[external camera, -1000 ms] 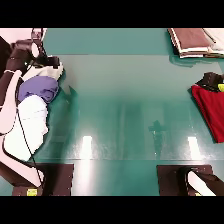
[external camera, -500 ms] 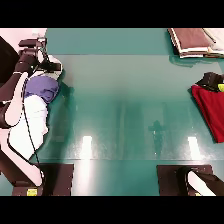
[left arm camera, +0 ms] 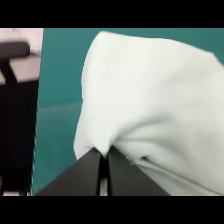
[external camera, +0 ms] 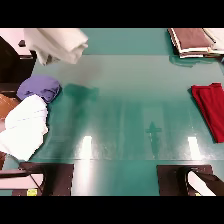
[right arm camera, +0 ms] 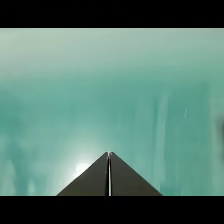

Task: Fold the shirts.

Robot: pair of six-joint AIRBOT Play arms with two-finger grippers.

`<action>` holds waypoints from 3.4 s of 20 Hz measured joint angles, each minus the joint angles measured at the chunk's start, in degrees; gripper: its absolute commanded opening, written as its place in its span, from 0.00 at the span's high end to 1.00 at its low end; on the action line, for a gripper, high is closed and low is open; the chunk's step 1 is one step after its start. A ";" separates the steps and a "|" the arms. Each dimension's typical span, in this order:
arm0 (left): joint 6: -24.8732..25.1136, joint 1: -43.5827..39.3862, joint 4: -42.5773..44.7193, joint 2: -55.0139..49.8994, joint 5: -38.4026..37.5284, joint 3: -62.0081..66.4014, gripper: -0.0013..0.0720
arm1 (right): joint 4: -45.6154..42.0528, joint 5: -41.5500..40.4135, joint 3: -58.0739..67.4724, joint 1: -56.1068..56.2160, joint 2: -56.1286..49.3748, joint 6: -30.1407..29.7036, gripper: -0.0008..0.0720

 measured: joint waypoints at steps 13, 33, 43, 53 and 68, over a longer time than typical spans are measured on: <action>4.83 -37.38 -18.56 -0.52 -0.17 -10.86 0.23 | -0.15 1.20 13.79 0.00 0.04 -0.02 0.97; -0.85 5.60 -31.12 -3.23 6.03 -45.66 0.23 | -0.13 4.04 14.34 0.00 -0.39 -0.02 0.97; 1.53 2.75 -37.22 -9.31 12.87 -47.82 0.95 | -1.14 13.16 14.27 0.00 -4.57 -0.02 0.97; 4.22 3.21 -35.93 -6.38 7.89 -38.23 0.95 | -3.52 16.55 -15.89 -3.15 -10.64 -1.53 0.26; 4.68 3.23 -34.69 -3.21 5.55 -36.39 0.95 | 12.96 0.70 -35.01 3.67 -18.78 -11.30 0.97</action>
